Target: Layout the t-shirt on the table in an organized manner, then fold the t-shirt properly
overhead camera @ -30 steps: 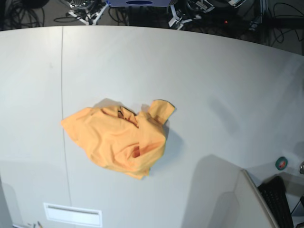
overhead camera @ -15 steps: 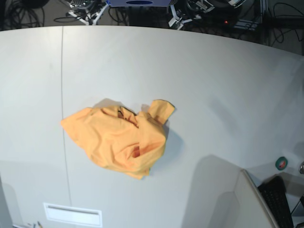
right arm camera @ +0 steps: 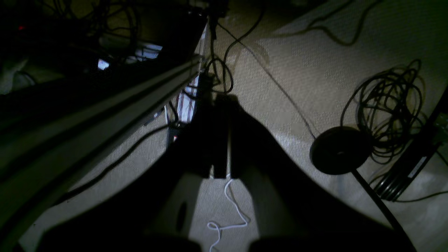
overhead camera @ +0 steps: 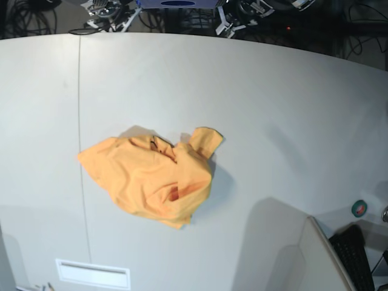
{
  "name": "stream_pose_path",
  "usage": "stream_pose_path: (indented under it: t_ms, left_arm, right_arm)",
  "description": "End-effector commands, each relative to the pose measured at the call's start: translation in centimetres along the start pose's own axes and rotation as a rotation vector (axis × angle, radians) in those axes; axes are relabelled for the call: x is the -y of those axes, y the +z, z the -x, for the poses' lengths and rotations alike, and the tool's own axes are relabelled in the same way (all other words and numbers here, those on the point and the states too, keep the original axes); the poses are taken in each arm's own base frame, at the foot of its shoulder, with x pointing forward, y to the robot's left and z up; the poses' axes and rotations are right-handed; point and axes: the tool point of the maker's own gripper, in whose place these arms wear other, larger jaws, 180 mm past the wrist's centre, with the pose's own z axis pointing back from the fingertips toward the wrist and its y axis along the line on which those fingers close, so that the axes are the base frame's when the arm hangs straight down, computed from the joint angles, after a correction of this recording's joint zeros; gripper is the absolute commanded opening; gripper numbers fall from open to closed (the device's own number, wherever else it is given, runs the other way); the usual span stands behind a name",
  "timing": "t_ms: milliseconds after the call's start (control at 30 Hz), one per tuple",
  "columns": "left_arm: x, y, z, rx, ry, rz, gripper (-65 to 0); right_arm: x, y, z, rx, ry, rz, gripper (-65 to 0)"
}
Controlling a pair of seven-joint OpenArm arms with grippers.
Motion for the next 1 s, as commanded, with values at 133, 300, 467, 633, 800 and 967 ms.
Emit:
stream_pose_path:
  t_ms: [133, 300, 467, 633, 800, 967]
  left_arm:
    - [0.4, 0.1, 0.3, 0.003, 0.005, 0.013, -65.0]
    - [1.2, 0.3, 1.8, -0.019, 0.016, 0.024, -65.0]
    - [1.6, 0.4, 2.2, -0.017, 0.024, 0.028, -65.0]
    - [1.3, 0.4, 1.9, -0.016, 0.019, 0.024, -65.0]
    - [1.5, 0.4, 1.9, -0.015, 0.022, 0.026, -65.0]
    - [1.6, 0.4, 2.4, -0.030, 0.012, 0.031, -65.0]
  right_arm:
    - [0.2, 0.2, 0.8, -0.005, 0.004, 0.010, -65.0]
    - [1.0, 0.6, 1.9, -0.023, 0.006, 0.021, -65.0]
    - [1.0, 0.6, 1.9, -0.023, 0.002, 0.023, -65.0]
    - [0.7, 0.5, 1.7, -0.020, -0.001, 0.018, -65.0]
    - [-1.1, 0.3, 1.2, -0.011, -0.010, -0.007, -65.0]
    - [-1.2, 0.4, 1.5, -0.016, -0.009, -0.008, -65.0]
